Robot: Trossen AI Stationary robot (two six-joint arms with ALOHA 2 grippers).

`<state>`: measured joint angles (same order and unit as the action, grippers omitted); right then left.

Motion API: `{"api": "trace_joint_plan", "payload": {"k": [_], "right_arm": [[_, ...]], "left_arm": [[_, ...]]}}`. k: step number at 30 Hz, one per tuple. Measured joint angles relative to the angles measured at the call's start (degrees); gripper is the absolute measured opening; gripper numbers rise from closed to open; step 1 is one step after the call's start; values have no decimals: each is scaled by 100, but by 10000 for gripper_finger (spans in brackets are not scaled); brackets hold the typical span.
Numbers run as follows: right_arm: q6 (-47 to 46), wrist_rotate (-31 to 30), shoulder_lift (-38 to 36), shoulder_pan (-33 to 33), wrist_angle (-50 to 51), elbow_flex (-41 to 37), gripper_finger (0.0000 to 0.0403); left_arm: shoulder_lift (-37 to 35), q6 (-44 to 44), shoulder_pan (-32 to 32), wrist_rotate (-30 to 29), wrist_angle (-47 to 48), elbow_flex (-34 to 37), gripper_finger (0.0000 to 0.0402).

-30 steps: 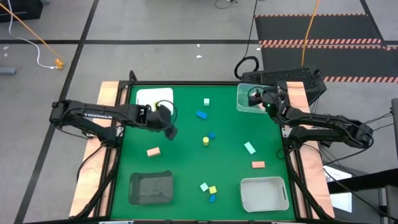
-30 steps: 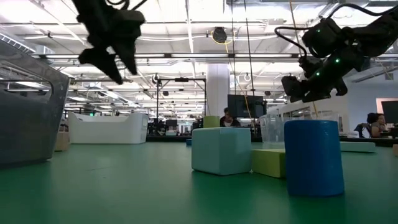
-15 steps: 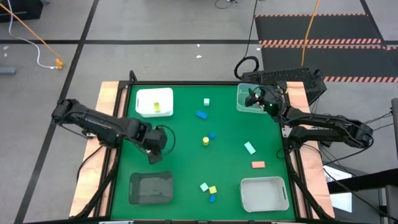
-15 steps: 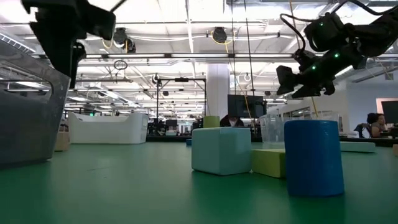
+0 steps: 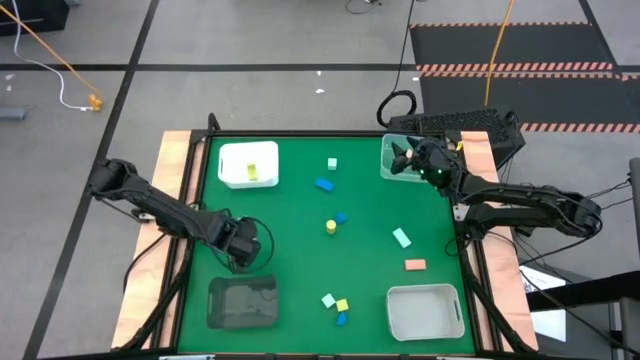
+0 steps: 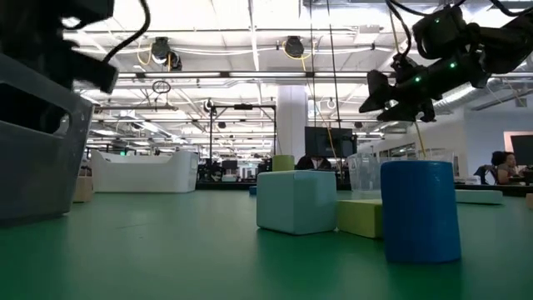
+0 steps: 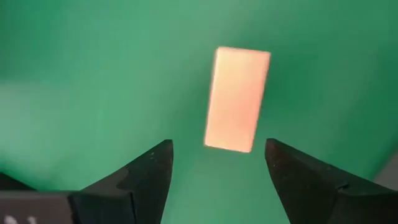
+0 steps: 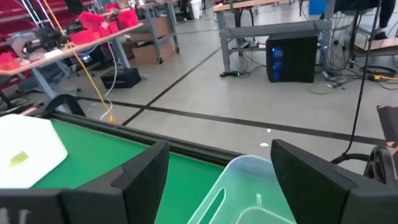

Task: Sort & place blocks by color
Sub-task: Put the left light brown block into the transparent bin

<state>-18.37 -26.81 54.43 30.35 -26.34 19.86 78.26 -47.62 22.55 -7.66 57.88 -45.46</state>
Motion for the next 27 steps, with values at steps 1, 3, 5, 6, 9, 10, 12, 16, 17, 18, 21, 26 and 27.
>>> {"api": "trace_joint_plan", "payload": {"k": [1, 3, 5, 6, 9, 10, 12, 16, 17, 18, 21, 26, 27], "right_arm": [[2, 0, -4, -15, 4, -2, 272], [1, -1, -15, -58, -12, -2, 272], [0, -2, -9, -99, -1, -2, 272], [0, -2, -9, -118, -1, -2, 272], [-21, -2, -9, -162, -3, -2, 272], [-56, -2, -9, -171, -1, -2, 272], [-130, -2, -11, -173, -5, -2, 272], [-348, 0, -11, -173, -3, -2, 272], [-417, 2, -11, -173, -3, -2, 272], [-501, 2, -11, -173, -1, -2, 272], [-788, 89, -11, -172, -2, -2, 272], [-1641, 673, -11, -173, -3, -2, 272], [-1841, 806, -11, -173, -3, -2, 272]], "left_arm": [[6, -72, 1, 0, -198, 125, 255], [17, -179, 2, 4, -476, 376, 255], [7, -296, -1, -1, -783, 620, 255], [14, -328, -2, -1, -1021, 732, 255], [11, -451, -18, -3, -1664, 1026, 255], [3, -508, -28, -3, -1782, 1081, 255], [-11, -634, -55, -4, -1956, 1188, 255], [-13, -698, -65, -64, -2048, 1251, 250], [-11, -659, -61, -68, -2054, 1249, 243], [-11, -638, -61, -71, -2064, 1251, 232], [-7, -677, -65, -92, -2094, 1251, 181], [0, -848, -72, -76, -2027, 1169, 131], [7, -865, -72, -75, -1997, 1119, 131]]}}
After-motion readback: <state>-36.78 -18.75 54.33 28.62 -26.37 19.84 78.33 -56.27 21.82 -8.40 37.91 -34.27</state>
